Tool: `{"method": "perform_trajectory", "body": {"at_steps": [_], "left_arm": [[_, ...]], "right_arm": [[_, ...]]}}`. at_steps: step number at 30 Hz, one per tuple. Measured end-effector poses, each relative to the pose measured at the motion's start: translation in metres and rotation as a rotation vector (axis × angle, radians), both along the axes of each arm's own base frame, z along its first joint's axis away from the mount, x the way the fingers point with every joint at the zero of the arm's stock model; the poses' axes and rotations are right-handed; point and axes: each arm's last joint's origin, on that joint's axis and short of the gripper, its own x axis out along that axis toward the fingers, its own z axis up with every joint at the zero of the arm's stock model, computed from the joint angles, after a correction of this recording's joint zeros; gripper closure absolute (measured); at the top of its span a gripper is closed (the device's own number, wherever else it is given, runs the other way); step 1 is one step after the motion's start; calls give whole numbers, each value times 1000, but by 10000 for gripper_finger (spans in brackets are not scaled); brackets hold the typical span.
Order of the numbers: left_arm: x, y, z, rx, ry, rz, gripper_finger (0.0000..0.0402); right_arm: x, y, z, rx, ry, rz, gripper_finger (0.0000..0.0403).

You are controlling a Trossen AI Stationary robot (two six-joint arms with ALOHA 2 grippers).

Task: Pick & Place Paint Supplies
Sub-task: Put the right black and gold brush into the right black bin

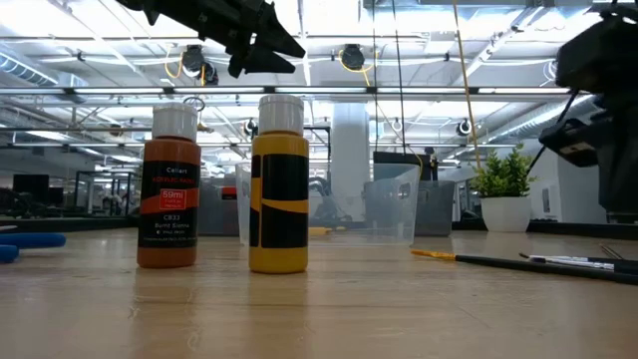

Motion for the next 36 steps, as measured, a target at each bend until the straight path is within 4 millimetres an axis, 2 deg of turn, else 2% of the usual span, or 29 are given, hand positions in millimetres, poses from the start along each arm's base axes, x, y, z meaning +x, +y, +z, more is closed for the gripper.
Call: {"method": "perform_trajectory", "body": {"at_steps": [4,7,14,22,29,36], "left_arm": [[0,0,0,0,0,0,158],[0,0,0,0,0,0,158],[0,0,0,1,0,0,158],[0,0,0,3,0,-1,158],[0,0,0,2,1,-1,158],[0,0,0,3,2,-1,158]], "right_arm": [[-4,-6,-5,-106,54,78,346],[-12,-15,-10,-225,157,154,309],[-11,-30,-12,-273,227,122,264],[-14,-42,-16,-310,299,108,265],[-17,-48,-28,-169,338,101,275],[-18,-42,-29,-85,337,117,296]]}}
